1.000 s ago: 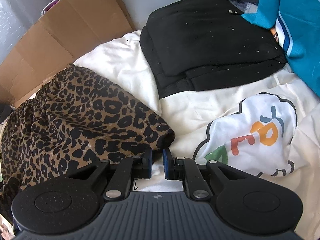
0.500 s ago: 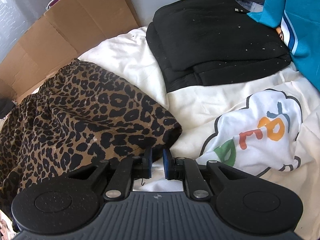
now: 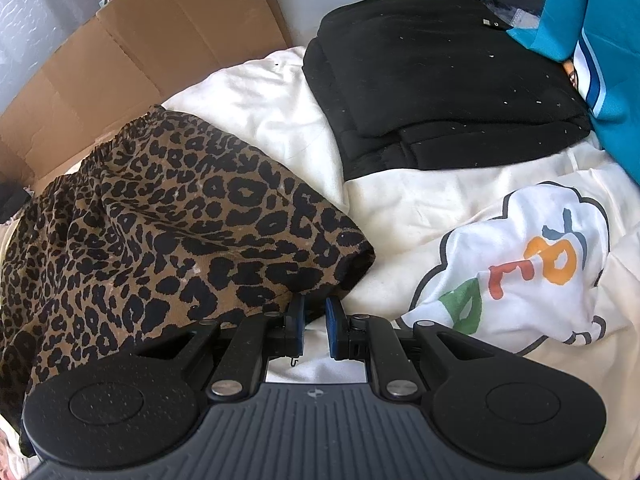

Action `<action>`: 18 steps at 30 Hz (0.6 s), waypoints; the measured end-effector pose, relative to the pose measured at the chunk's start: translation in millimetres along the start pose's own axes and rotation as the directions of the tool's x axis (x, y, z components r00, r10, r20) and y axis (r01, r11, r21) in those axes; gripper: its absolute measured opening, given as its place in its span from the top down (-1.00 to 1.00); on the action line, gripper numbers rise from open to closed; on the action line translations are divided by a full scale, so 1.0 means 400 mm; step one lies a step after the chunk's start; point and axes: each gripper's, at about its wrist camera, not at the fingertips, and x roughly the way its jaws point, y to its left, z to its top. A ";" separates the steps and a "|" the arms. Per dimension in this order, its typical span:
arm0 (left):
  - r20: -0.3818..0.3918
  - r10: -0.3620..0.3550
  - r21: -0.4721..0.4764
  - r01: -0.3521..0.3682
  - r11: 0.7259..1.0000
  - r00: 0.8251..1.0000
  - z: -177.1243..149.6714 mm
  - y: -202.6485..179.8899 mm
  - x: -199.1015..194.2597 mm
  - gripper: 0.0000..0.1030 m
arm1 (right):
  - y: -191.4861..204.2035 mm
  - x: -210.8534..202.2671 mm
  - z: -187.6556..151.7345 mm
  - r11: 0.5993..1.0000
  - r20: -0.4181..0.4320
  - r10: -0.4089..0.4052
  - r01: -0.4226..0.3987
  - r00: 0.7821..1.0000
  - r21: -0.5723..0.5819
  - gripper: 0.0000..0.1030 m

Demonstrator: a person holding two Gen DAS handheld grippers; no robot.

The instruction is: Fold clothes

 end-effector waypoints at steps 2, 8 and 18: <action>0.020 0.009 -0.044 -0.008 0.999 1.000 0.015 0.026 -0.018 0.39 | 0.003 0.000 -0.001 1.000 0.000 -0.001 0.001 1.000 -0.004 0.78; 0.073 0.068 -0.171 -0.055 0.984 0.995 0.051 0.125 -0.029 0.40 | 0.007 0.003 -0.002 1.000 -0.004 -0.003 0.003 1.000 -0.014 0.78; 0.020 0.013 -0.241 -0.008 0.971 1.000 0.028 0.172 0.046 0.40 | 0.006 0.006 0.004 1.000 -0.017 -0.007 0.006 1.000 -0.014 0.75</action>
